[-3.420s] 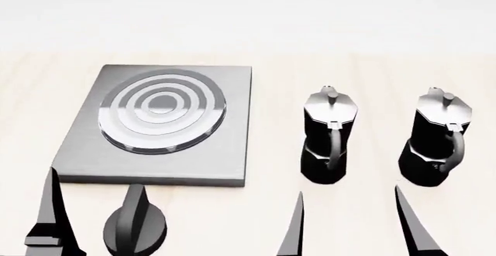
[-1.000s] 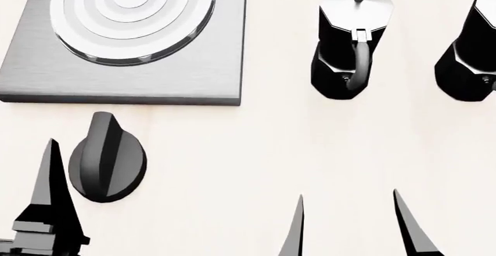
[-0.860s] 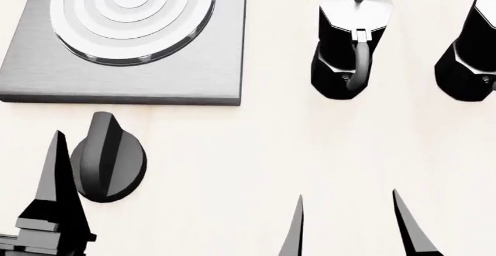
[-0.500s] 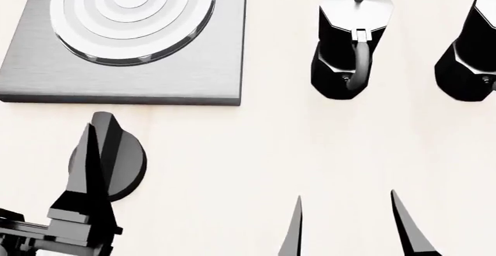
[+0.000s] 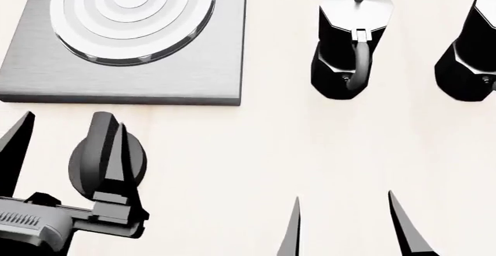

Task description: Turn off the stove.

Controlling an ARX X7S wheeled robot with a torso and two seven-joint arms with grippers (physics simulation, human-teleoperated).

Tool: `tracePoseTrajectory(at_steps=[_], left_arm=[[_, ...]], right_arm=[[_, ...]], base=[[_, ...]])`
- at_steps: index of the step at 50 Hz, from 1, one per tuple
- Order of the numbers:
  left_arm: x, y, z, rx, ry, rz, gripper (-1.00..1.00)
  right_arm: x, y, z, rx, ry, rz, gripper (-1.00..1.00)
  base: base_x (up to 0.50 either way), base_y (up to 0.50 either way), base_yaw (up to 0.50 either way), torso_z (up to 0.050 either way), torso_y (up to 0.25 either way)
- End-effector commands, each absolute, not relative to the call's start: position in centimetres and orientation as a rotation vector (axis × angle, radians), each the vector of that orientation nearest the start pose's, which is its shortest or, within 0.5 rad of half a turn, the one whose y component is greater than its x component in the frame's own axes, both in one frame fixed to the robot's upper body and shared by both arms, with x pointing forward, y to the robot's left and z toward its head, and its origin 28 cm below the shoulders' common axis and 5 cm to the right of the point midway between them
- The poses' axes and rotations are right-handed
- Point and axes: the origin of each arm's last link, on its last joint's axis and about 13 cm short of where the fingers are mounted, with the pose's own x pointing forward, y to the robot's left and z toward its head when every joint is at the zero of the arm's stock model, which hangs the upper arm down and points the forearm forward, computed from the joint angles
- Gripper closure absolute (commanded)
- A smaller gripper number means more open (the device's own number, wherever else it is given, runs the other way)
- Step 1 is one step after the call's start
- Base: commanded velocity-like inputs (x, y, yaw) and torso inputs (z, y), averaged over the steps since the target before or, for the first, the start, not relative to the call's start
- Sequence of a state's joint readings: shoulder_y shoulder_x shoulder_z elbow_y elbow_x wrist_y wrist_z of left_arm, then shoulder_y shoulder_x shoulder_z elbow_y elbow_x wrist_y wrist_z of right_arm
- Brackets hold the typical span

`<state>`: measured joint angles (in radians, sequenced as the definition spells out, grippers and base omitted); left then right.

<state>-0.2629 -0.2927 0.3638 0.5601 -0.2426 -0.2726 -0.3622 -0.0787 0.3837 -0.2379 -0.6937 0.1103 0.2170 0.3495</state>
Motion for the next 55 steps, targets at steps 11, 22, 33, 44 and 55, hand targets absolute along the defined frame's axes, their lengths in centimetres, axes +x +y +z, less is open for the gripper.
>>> tracePoseTrajectory(at_steps=[11, 22, 33, 44, 55], left_arm=[[24.3, 17.9, 13.7, 0.024, -0.412, -0.079, -1.00], [24.9, 17.9, 12.9, 0.040, -0.396, -0.064, -1.00], [25.4, 18.1, 12.5, 0.055, -0.388, -0.051, -1.00], [25.7, 18.3, 12.3, 0.067, -0.383, -0.042, -1.00], [25.8, 18.4, 12.2, 0.066, -0.378, -0.031, -1.00]], right_arm=[[17.3, -10.6, 12.0, -0.148, -0.364, 0.020, -1.00], [17.3, -10.6, 12.0, -0.150, -0.361, 0.020, -1.00], [17.3, -10.6, 11.9, -0.148, -0.359, 0.020, -1.00], [17.4, -10.6, 12.0, -0.147, -0.358, 0.020, -1.00], [17.4, -10.6, 11.9, -0.145, -0.355, 0.021, -1.00]], base=[[0.00, 0.00, 0.00, 0.000, 0.000], [0.00, 0.00, 0.00, 0.000, 0.000], [0.00, 0.00, 0.00, 0.000, 0.000], [0.00, 0.00, 0.00, 0.000, 0.000], [0.00, 0.00, 0.00, 0.000, 0.000]])
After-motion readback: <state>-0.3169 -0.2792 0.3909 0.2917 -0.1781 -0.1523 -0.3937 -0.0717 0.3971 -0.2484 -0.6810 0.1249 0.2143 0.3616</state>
